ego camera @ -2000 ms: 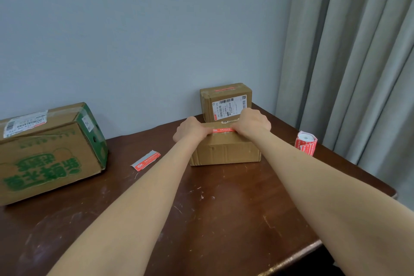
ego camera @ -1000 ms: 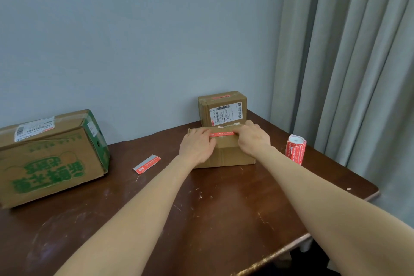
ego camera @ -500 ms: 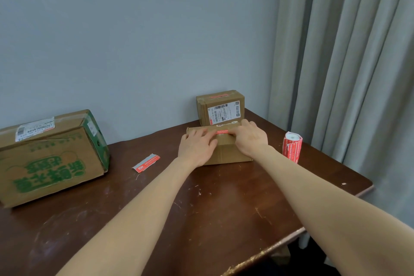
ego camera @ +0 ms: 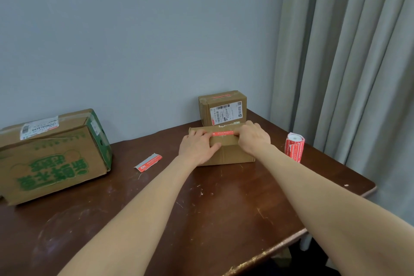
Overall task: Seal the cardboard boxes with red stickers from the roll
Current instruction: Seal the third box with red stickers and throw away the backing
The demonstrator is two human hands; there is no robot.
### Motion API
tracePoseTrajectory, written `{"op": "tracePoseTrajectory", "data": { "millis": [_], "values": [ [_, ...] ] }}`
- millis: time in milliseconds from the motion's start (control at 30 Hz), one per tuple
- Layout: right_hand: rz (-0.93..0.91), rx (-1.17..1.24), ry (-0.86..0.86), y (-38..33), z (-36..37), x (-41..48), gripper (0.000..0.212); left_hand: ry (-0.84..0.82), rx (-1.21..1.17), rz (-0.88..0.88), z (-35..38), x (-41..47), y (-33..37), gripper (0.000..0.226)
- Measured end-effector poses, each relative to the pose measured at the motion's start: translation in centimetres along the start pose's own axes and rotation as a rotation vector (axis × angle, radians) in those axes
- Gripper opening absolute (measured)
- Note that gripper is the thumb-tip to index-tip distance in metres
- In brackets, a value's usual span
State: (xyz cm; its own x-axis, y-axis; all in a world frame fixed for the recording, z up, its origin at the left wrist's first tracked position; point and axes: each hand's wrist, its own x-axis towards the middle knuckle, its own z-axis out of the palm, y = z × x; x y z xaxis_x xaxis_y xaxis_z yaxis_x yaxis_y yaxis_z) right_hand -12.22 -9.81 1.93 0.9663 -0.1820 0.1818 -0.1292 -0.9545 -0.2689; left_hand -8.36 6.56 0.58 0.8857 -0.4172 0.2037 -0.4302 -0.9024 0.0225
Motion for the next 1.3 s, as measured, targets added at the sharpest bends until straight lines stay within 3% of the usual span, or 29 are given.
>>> {"op": "tracePoseTrajectory", "data": {
  "millis": [267,1000,1167,1300],
  "values": [
    [-0.12,-0.041,-0.026,-0.9,0.2,-0.3,0.044,0.072,0.06,0.052,0.3,0.1,0.6,0.055],
    [-0.023,-0.01,0.029,-0.4,-0.2,0.4,0.04,0.103,0.079,-0.005,0.2,0.7,-0.4,0.072],
    [-0.086,-0.017,-0.051,-1.5,0.4,0.8,0.04,0.097,0.067,0.032,0.6,1.0,1.0,0.057],
    [-0.052,-0.026,-0.072,-1.7,0.4,1.2,0.04,0.072,0.096,0.018,0.7,1.3,1.1,0.063]
  ]
}}
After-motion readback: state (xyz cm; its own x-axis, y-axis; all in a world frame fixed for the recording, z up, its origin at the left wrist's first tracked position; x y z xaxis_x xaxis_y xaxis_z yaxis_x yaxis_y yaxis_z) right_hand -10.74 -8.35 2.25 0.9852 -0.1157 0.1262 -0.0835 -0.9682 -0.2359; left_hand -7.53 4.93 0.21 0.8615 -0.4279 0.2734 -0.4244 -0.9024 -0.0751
